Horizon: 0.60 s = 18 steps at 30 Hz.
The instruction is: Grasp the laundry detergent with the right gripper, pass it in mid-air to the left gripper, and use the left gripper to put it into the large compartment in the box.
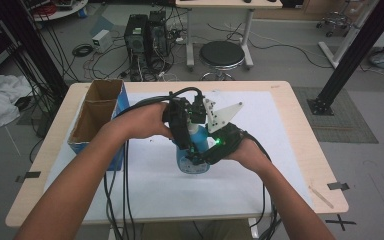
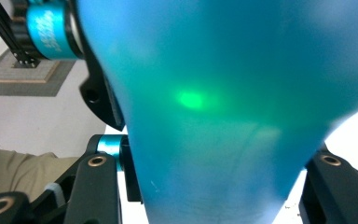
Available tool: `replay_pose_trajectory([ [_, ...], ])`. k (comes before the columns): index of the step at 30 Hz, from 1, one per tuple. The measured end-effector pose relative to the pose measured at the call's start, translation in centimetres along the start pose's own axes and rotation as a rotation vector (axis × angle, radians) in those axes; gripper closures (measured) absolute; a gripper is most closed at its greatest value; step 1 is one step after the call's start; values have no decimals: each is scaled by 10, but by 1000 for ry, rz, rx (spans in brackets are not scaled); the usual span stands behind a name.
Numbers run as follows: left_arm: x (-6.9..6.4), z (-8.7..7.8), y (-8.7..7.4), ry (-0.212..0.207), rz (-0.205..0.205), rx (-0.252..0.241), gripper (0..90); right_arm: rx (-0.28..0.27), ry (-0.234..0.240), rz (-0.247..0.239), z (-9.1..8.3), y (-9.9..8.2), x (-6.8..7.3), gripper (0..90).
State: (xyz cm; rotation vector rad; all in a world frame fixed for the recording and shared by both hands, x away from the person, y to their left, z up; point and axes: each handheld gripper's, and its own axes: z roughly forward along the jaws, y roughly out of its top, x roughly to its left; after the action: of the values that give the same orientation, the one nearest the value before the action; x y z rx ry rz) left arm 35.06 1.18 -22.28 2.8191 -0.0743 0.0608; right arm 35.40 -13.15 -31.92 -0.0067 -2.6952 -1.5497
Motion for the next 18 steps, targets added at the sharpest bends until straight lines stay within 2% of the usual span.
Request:
replay_pose_trajectory([
  [2,0,-1,0,7,-5,7,381,8,0,23,-3,0,0,214],
  [4,1,-2,-1,5,-11,7,381,20,3,33,-6,-2,0,212],
  [5,2,-4,-2,6,-17,5,381,23,21,46,-8,-4,0,212],
  [6,2,-5,-4,12,-23,16,381,31,8,79,-14,-9,0,211],
  [7,3,-5,-5,17,-27,20,381,41,-2,91,-17,-11,0,211],
  [9,3,-7,-6,23,-33,20,381,85,-28,132,-24,-15,1,211],
  [12,5,-9,-10,33,-58,22,381,125,-23,159,-35,-18,2,210],
  [13,6,-10,-11,39,-65,26,381,125,-23,159,-35,-18,2,210],
  [15,8,-11,-14,57,-82,35,380,154,-54,142,-43,-19,5,210],
  [16,9,-11,-15,63,-88,38,380,196,-49,108,-51,-20,9,210],
  [18,11,-11,-18,78,-105,49,380,229,-33,87,-57,-21,13,210],
])
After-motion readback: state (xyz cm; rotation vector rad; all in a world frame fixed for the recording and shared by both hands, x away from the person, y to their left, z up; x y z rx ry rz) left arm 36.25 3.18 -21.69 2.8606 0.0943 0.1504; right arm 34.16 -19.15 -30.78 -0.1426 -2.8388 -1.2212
